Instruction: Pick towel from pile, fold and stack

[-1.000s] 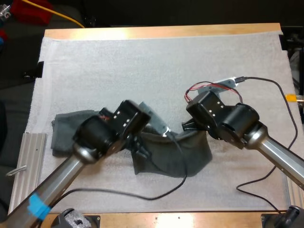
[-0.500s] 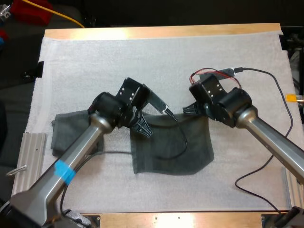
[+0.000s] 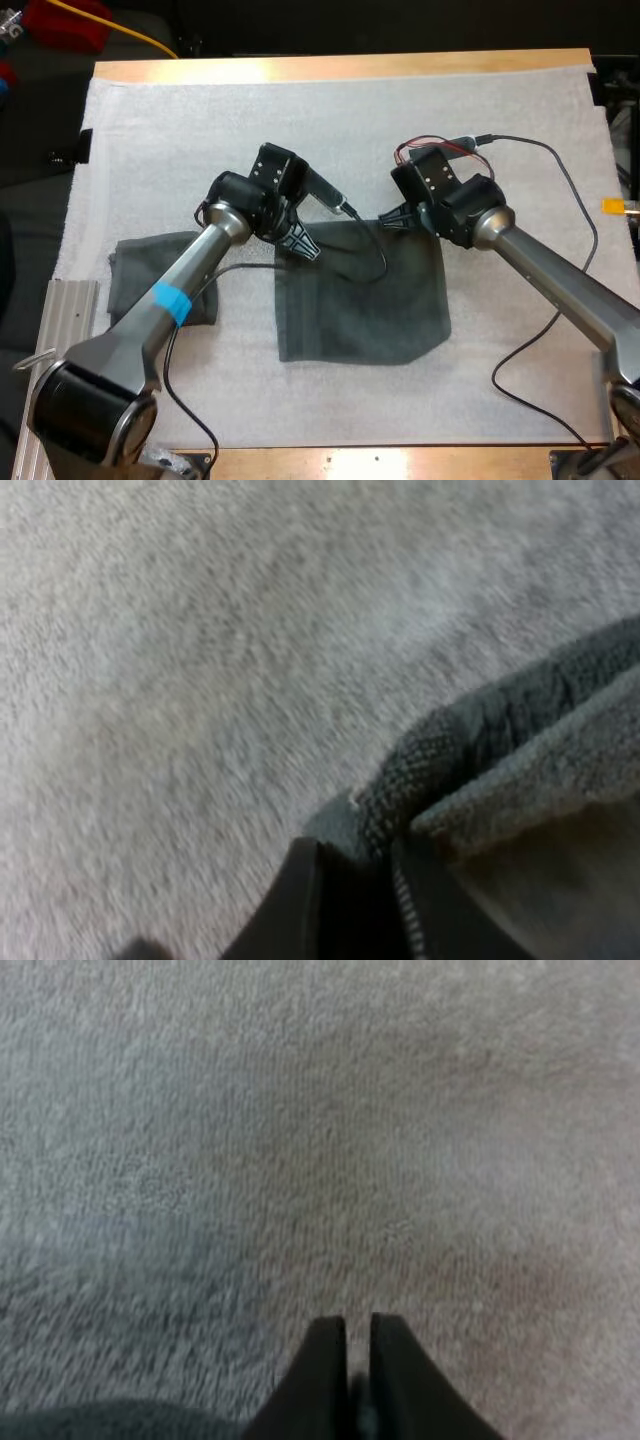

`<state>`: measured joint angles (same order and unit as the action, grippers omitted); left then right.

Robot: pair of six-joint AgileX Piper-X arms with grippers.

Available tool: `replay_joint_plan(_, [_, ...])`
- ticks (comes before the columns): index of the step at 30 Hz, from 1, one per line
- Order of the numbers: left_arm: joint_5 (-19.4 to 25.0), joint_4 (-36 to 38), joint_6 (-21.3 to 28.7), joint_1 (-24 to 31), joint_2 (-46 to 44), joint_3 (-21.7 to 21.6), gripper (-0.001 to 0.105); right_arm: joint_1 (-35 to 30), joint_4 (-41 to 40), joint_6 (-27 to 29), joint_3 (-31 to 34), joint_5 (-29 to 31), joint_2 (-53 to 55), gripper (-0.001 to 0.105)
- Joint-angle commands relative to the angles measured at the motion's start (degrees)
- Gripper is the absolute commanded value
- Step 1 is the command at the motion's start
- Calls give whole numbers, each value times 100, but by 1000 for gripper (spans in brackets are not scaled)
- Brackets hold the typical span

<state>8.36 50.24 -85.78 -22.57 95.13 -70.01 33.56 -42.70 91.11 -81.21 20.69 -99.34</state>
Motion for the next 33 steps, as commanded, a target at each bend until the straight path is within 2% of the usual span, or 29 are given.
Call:
replay_joint_plan(1, [41, -150, 40, 61, 14, -14, 0, -43, 52, 60, -15, 9, -55, 1])
replay_joint_plan(9, [-126, -662, 135, 259, 190, -14, 0, -137, 428, 41, -15, 24, -411, 1])
replay_joint_plan(11, [-127, -785, 173, 257, 237, -14, 5, -158, 477, 40, -15, 52, -445, 1])
replay_joint_plan(14, [-70, -907, 172, 257, 285, -14, 23, -195, 616, 40, -15, 140, -483, 1])
replay_joint_plan(17, [344, -1069, 181, 257, 291, -14, 43, -238, 857, 40, -15, 139, -483, 4])
replay_joint_plan(19, [633, -1165, 237, 257, 291, -32, 58, -273, 1154, 40, -15, 139, -483, 11])
replay_joint_plan(22, [856, -1173, 239, 257, 291, -91, 68, -309, 1506, 40, -15, 189, -483, 24])
replay_joint_plan(25, [1065, -1157, 239, 257, 280, -164, 69, -307, 1716, 69, -15, 519, -483, 42])
replay_joint_plan(26, [1085, -1147, 239, 257, 278, -184, 69, -307, 1722, 82, -15, 586, -483, 44])
replay_joint_plan(28, [1141, -1135, 227, 257, 210, -222, 69, -307, 1703, 190, -15, 1001, -483, 58])
replay_joint_plan(30, [1140, -1111, 202, 257, 110, -221, 69, -307, 1621, 373, -15, 1248, -464, 66])
replay_joint_plan(33, [1118, -977, 74, 257, -91, -221, 69, -307, 1333, 669, -15, 1258, -363, 76])
